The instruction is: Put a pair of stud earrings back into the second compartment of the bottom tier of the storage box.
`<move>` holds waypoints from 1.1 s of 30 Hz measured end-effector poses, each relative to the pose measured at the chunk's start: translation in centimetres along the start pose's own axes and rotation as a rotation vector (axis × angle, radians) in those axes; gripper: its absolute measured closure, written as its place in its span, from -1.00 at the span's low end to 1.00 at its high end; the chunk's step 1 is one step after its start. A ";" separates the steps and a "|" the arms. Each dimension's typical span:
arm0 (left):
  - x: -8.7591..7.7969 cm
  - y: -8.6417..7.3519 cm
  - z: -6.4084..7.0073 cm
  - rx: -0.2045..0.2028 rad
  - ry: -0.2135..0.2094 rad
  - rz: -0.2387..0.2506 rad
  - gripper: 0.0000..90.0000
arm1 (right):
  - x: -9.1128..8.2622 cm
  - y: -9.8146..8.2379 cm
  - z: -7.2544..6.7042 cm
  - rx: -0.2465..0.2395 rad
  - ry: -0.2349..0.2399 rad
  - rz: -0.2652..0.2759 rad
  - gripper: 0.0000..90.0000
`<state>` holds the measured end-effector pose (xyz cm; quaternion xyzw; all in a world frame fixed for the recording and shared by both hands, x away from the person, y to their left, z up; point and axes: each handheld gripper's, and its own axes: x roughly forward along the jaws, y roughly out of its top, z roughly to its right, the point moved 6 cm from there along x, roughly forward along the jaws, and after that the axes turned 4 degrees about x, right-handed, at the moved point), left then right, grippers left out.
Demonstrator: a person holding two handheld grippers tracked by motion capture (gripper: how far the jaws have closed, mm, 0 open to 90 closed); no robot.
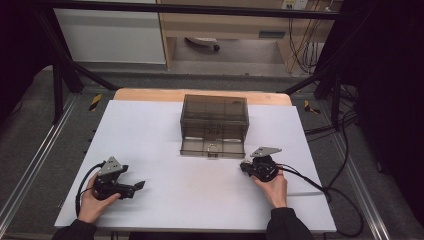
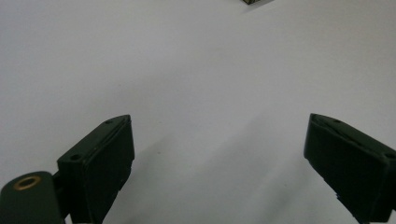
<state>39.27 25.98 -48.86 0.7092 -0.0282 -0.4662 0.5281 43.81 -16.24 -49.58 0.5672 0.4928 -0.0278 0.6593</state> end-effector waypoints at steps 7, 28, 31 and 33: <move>0.1 0.0 0.1 0.002 -0.001 -0.003 -0.81 | 0.0 0.0 -0.1 0.006 -0.003 0.003 0.94; 0.1 0.0 0.1 0.002 -0.002 -0.003 -0.81 | -1.9 0.9 -0.3 0.035 0.021 0.052 0.94; 0.1 0.0 0.1 0.002 -0.003 -0.004 -0.81 | -2.1 1.0 -0.4 0.040 0.026 0.057 0.94; 0.1 0.0 0.1 0.002 -0.002 -0.004 -0.81 | -2.4 1.1 -0.4 0.034 0.029 0.059 0.94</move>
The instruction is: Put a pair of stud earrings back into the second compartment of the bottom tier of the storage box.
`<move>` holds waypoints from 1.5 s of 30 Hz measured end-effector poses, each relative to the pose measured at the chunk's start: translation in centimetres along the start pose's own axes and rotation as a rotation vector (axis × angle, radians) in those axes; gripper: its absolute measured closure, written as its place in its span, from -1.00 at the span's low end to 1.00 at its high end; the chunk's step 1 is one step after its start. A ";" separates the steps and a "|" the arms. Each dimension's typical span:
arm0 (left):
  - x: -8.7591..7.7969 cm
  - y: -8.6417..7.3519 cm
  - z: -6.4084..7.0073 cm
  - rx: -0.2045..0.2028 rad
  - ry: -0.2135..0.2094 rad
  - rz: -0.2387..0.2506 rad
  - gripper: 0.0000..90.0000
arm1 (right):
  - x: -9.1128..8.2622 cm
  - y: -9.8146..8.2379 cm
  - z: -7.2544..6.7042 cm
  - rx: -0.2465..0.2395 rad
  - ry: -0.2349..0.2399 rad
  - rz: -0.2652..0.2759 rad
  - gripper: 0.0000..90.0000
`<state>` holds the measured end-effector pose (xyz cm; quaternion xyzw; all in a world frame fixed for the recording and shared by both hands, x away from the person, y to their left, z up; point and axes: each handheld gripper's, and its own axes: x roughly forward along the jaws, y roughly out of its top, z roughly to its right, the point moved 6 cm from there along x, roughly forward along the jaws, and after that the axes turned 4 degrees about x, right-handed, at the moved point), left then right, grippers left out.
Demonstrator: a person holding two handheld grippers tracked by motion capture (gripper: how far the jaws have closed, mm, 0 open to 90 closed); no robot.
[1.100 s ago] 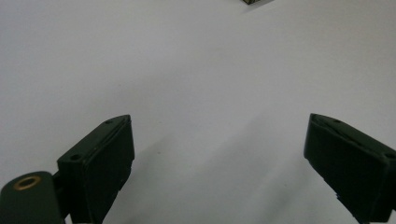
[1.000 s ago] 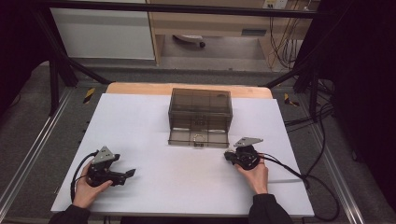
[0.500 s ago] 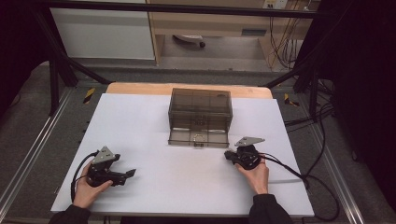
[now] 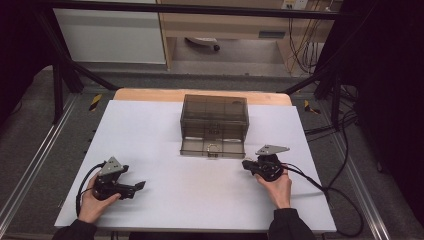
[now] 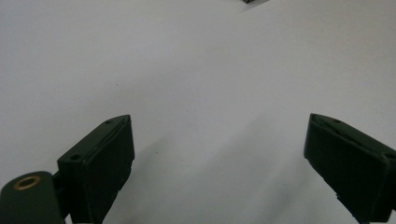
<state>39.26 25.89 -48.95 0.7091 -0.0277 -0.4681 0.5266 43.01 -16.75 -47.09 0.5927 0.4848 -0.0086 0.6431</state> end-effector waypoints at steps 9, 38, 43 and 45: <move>0.0 0.0 0.0 0.001 0.000 0.000 -0.81 | -0.5 0.4 -0.5 0.007 0.012 0.012 0.94; -0.1 0.0 0.0 0.000 0.005 -0.001 -0.82 | -0.7 3.2 -3.1 -0.034 0.047 0.042 0.94; -0.1 0.0 0.0 -0.001 0.005 -0.001 -0.82 | -0.3 3.7 -3.5 -0.039 0.051 0.040 0.94; -0.1 0.0 -0.1 -0.002 0.005 0.001 -0.82 | 0.0 3.9 -3.6 -0.044 0.048 0.038 0.94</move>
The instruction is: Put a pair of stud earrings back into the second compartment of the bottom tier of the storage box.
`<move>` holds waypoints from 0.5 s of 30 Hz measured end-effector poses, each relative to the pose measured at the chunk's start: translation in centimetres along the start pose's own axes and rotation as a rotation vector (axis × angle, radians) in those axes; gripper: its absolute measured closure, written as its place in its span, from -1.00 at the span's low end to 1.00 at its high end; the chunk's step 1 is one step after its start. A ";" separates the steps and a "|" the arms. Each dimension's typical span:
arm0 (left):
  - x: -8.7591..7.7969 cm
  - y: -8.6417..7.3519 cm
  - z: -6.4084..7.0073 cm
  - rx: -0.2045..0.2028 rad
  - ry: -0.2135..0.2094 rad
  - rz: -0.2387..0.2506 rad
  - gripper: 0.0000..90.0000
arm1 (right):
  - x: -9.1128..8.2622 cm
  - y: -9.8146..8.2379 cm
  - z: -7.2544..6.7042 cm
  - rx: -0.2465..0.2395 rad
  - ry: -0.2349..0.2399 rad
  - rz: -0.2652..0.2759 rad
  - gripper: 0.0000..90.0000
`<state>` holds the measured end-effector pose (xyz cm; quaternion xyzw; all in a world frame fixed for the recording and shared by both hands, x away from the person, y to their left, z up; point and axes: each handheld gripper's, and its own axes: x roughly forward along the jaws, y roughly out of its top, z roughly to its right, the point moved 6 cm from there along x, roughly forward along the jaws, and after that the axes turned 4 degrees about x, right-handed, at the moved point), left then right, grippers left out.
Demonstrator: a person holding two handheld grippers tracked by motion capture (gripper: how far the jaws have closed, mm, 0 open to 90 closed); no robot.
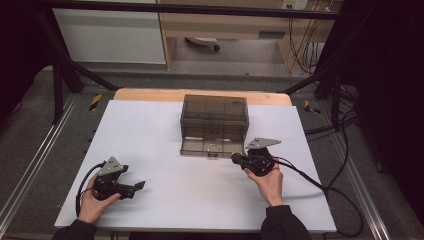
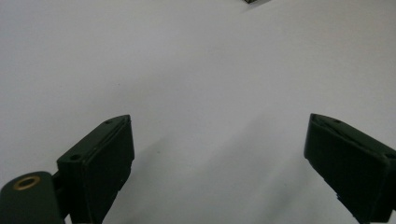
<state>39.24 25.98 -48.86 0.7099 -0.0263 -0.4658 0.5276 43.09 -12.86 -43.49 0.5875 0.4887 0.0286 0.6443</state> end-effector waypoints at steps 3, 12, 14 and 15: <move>0.0 0.0 0.0 -0.002 0.000 0.001 -0.81 | 0.4 0.4 -0.2 -0.001 0.005 0.000 0.94; 0.0 0.0 0.0 0.000 0.000 0.000 -0.82 | 1.6 1.6 -0.6 -0.003 0.008 0.002 0.94; 0.0 0.0 0.0 0.000 -0.001 0.002 -0.81 | 1.9 1.9 -0.7 -0.004 0.007 0.003 0.94; 0.0 0.0 0.0 0.001 0.000 0.002 -0.82 | 2.1 2.1 -0.8 -0.003 0.006 0.002 0.94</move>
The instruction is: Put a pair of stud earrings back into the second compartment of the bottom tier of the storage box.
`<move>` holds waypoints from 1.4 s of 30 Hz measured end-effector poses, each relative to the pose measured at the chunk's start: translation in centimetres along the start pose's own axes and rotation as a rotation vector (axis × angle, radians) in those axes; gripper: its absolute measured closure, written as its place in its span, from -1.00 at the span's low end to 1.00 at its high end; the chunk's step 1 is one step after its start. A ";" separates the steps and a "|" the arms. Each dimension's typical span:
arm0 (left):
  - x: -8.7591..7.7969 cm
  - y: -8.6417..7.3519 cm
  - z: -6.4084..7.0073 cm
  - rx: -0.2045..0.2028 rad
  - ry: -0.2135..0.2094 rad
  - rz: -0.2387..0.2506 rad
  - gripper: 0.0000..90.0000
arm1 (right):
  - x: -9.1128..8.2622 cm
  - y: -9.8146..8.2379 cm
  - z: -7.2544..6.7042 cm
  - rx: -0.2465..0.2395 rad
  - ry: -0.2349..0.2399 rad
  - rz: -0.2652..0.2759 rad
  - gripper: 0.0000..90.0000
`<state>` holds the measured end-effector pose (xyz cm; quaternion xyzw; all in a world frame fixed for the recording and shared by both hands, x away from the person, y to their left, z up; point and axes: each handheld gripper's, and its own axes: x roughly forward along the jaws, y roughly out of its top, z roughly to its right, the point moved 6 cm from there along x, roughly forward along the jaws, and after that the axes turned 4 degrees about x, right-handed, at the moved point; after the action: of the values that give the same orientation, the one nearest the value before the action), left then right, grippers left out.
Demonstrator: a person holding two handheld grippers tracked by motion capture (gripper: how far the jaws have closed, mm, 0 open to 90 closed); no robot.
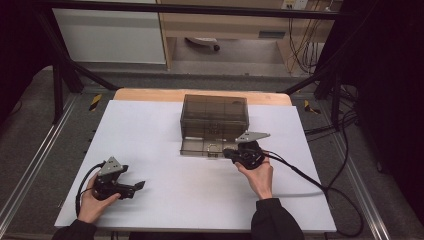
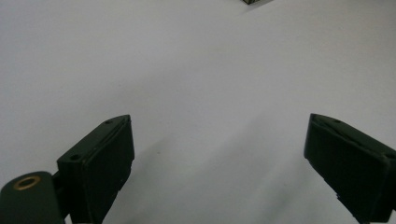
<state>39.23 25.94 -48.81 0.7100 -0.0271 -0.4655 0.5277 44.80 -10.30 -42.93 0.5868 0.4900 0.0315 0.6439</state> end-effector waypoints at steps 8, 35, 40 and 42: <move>0.0 0.0 0.0 0.000 -0.001 0.001 -0.82 | 1.2 1.5 -0.3 -0.010 -0.005 0.004 0.94; 0.0 0.0 -0.1 -0.002 -0.004 0.002 -0.81 | 6.3 2.8 0.2 0.014 -0.025 -0.045 0.94; 0.0 0.0 -0.1 -0.002 -0.004 0.003 -0.81 | 7.0 2.6 0.5 0.015 -0.033 -0.054 0.94; 0.0 0.0 0.0 -0.003 -0.004 0.003 -0.82 | 7.3 2.4 0.6 0.017 -0.035 -0.058 0.94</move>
<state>39.23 26.00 -48.81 0.7083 -0.0286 -0.4661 0.5293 50.26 -5.50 -45.41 0.5782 0.4957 -0.0018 0.6480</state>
